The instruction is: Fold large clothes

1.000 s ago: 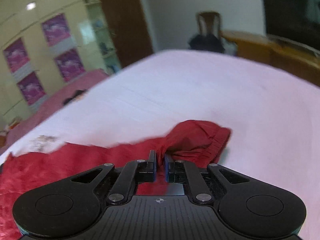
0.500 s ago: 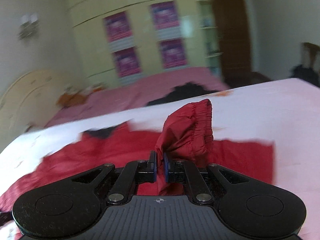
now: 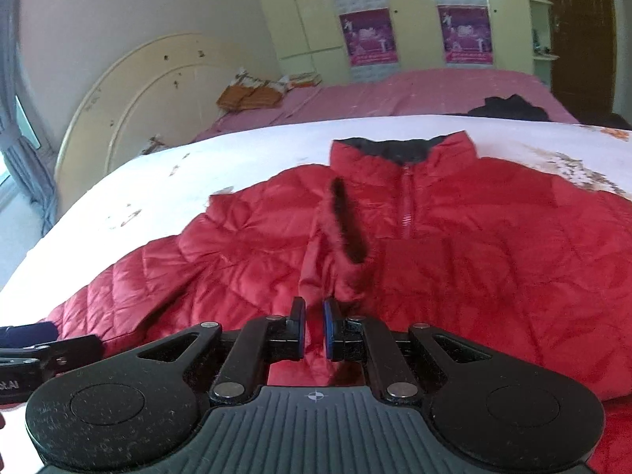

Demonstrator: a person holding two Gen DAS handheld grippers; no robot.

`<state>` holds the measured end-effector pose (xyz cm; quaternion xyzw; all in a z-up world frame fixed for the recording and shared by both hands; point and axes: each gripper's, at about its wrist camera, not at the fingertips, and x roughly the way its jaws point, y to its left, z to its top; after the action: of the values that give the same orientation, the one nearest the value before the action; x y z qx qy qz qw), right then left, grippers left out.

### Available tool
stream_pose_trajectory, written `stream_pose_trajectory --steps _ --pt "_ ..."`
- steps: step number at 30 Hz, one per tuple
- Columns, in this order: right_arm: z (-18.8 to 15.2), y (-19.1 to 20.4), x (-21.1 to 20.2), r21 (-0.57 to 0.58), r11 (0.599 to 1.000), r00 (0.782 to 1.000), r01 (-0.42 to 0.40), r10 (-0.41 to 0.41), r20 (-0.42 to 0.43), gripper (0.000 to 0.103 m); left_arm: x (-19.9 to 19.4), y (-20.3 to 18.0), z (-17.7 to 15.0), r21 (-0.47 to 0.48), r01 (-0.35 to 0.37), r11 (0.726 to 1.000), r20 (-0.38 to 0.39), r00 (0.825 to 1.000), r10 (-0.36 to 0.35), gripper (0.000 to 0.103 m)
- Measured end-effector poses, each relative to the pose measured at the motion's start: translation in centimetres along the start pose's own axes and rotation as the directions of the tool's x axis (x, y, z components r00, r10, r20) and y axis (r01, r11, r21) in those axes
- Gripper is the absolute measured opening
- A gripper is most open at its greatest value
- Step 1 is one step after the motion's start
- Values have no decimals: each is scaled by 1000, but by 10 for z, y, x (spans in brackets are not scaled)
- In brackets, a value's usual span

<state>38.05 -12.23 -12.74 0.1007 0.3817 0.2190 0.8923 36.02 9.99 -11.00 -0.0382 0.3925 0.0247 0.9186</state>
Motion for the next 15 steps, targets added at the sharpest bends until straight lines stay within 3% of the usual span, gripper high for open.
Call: stream_pose_trajectory --steps 7,9,10,11,12,15 --pt "2 -29 -26 58 998 1000 2 -2 12 7 19 -43 10 60 114 992 -10 993 -114 97" --pt "3 -37 -35 68 998 1000 1 -2 17 12 26 -60 12 79 149 986 -18 989 -148 99" --pt "3 -40 -40 75 997 1000 4 -6 22 48 28 -67 11 87 154 984 -22 988 -153 99" --pt "1 -44 -47 86 996 998 14 -18 53 96 31 -76 11 101 163 981 -28 987 -161 99" --pt "-1 -47 -59 80 997 993 21 -30 113 103 33 -82 10 112 167 980 -30 986 -165 99" --pt "-2 -56 -76 50 996 988 67 -74 138 103 43 -105 8 163 178 971 -35 984 -175 99"
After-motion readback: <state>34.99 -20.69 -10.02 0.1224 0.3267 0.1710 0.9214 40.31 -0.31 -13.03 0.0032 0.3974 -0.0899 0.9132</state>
